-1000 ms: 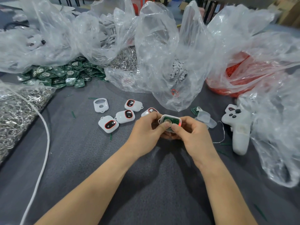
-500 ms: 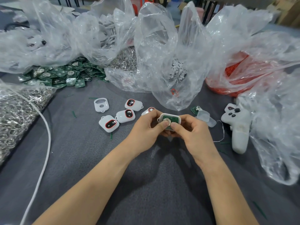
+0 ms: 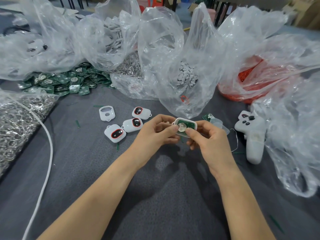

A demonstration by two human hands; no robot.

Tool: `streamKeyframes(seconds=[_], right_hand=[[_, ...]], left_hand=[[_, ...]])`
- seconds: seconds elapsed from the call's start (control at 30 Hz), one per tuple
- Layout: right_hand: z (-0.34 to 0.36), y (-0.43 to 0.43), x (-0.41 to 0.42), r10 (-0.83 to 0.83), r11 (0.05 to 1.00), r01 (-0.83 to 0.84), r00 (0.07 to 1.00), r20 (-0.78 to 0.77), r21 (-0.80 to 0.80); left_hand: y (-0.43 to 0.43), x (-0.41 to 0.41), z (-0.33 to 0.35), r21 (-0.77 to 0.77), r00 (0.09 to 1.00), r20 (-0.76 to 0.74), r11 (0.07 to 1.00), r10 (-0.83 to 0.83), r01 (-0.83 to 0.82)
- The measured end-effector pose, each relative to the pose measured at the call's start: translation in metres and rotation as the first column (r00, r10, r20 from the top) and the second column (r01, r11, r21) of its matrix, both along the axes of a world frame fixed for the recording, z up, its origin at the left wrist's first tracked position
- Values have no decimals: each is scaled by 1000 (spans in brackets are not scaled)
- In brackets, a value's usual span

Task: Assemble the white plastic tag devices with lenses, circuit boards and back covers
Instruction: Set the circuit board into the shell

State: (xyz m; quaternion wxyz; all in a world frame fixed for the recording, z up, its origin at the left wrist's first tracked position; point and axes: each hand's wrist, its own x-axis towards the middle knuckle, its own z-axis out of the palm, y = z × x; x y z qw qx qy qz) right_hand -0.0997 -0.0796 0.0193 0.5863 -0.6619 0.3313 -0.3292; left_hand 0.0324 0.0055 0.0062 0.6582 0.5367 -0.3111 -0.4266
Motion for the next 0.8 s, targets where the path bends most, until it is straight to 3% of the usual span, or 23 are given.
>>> streamKeyframes(seconds=[0.07,0.13,0.63,0.8], right_hand=[[0,1,-1,36,999,-36,999,-21,-5],[0,2,0,58,998,-58,998,-20,6],[-9,4,6,13,992,-38,979,-202,-117],[-7,7,6,7,996,-20,991,-135,-90]], left_hand=[[1,-2,1,6,978,207,1000,8,-9],[0,-5,2,-8,950,310,1000,29,-28],[0,-9,-4,89,908,415,990,63,-109],[0,-10,-5,72,913,400,990,83,-122]])
